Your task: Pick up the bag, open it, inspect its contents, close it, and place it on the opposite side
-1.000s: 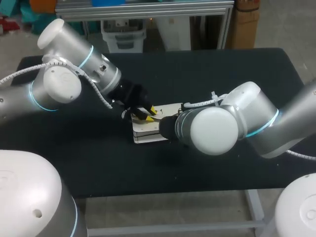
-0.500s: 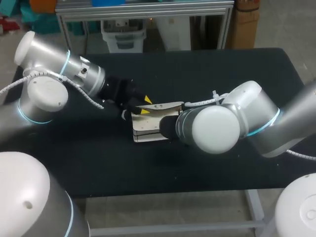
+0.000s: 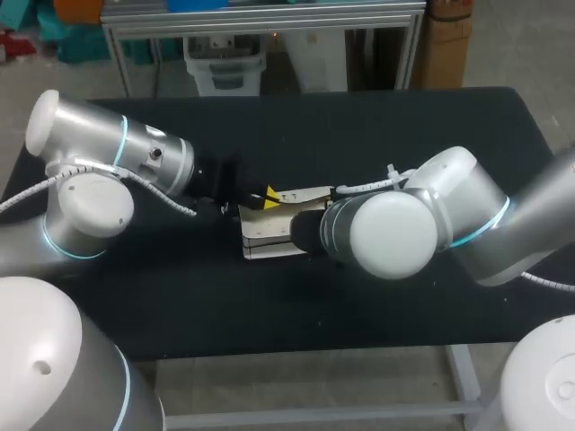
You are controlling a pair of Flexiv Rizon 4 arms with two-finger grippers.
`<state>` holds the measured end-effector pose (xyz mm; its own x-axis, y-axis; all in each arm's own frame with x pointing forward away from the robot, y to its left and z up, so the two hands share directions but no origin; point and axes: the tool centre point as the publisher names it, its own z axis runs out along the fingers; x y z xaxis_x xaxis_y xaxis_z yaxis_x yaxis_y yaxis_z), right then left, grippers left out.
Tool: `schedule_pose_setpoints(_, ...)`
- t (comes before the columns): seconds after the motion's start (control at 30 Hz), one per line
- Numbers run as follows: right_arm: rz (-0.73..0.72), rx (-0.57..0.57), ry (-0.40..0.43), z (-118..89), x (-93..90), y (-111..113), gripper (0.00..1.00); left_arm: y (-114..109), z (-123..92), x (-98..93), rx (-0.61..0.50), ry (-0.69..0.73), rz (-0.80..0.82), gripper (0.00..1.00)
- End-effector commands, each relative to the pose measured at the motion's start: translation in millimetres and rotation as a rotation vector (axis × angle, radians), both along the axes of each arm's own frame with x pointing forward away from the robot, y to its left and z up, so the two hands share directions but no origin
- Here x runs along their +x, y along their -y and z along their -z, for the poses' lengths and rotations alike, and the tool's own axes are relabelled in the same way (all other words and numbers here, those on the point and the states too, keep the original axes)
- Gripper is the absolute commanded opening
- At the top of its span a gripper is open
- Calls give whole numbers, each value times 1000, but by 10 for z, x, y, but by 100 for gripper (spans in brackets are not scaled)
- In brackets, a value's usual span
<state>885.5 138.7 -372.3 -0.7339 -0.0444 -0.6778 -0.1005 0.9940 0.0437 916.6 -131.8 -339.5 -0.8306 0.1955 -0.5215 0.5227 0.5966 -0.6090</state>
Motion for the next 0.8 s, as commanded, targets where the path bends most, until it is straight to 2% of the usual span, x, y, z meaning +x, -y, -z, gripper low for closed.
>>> schedule_pose_setpoints(0.03, 6, 48, 369, 36, -19, 35, 0, -3, 81, -172, -32, 50, -16, 0)
schedule_pose_setpoints(0.27, 6, 48, 369, 36, -19, 35, 0, 69, 213, -266, -5, 6, 32, 0)
schedule_pose_setpoints(0.6, 6, 48, 369, 36, -19, 35, 0, 58, 291, -224, 14, -22, 32, 0)
schedule_pose_setpoints(0.63, 6, 48, 369, 36, -19, 35, 0, 42, 269, -218, 9, -17, 27, 17)
schedule_pose_setpoints(0.67, 6, 48, 369, 36, -19, 35, 0, 24, 239, -211, 0, -14, 24, 25)
schedule_pose_setpoints(0.8, 6, 48, 369, 36, -19, 35, 0, -50, 121, -189, -41, -14, 31, 37)
